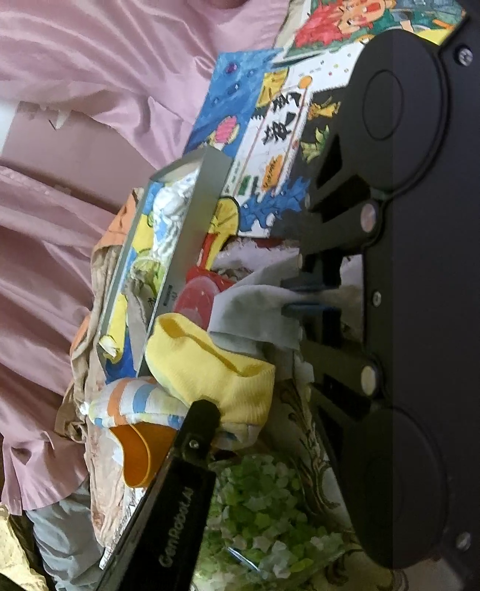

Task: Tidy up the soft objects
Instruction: 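Lift the grey cloth with the right gripper toward the tray while the left gripper carries the striped sock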

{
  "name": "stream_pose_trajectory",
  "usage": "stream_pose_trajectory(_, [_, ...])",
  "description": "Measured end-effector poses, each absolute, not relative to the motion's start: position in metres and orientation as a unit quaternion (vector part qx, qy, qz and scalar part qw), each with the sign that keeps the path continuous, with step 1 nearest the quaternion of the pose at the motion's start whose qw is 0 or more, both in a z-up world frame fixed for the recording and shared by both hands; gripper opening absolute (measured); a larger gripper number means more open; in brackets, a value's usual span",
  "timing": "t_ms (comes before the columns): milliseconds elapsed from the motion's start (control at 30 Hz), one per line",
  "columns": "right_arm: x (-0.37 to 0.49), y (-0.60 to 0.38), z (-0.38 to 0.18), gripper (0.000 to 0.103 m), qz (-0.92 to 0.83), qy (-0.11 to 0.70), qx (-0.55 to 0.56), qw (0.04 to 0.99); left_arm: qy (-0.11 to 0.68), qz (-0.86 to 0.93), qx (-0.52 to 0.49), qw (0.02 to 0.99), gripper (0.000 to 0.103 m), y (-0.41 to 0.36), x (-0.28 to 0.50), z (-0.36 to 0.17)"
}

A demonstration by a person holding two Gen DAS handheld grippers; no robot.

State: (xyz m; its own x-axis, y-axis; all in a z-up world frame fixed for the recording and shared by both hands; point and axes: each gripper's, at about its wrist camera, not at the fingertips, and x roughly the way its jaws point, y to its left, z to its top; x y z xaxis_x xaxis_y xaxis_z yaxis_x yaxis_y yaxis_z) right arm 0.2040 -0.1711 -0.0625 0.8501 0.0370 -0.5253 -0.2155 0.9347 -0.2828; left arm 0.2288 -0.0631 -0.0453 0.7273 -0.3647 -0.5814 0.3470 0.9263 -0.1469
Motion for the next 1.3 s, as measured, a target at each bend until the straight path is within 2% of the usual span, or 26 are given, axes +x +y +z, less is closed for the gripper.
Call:
stream_pose_trajectory(200, [0.196, -0.168, -0.056, 0.0, 0.035, 0.223, -0.204, 0.953, 0.285, -0.211, 0.019, 0.935, 0.008, -0.073, 0.218, -0.034])
stream_pose_trajectory(433, [0.192, -0.177, -0.048, 0.0, 0.0, 0.184, -0.195, 0.963, 0.252, -0.239, 0.023, 0.937, 0.008, -0.082, 0.219, -0.017])
stream_pose_trajectory(933, [0.195, -0.208, -0.036, 0.0, -0.073, 0.127, -0.171, 0.974, 0.192, -0.27, -0.024, 0.943, 0.008, -0.081, 0.257, 0.013])
stream_pose_trajectory(1300, [0.214, -0.206, -0.03, 0.0, -0.071, 0.109, -0.188, 0.974, 0.151, -0.256, -0.097, 0.95, 0.008, -0.04, 0.323, 0.035])
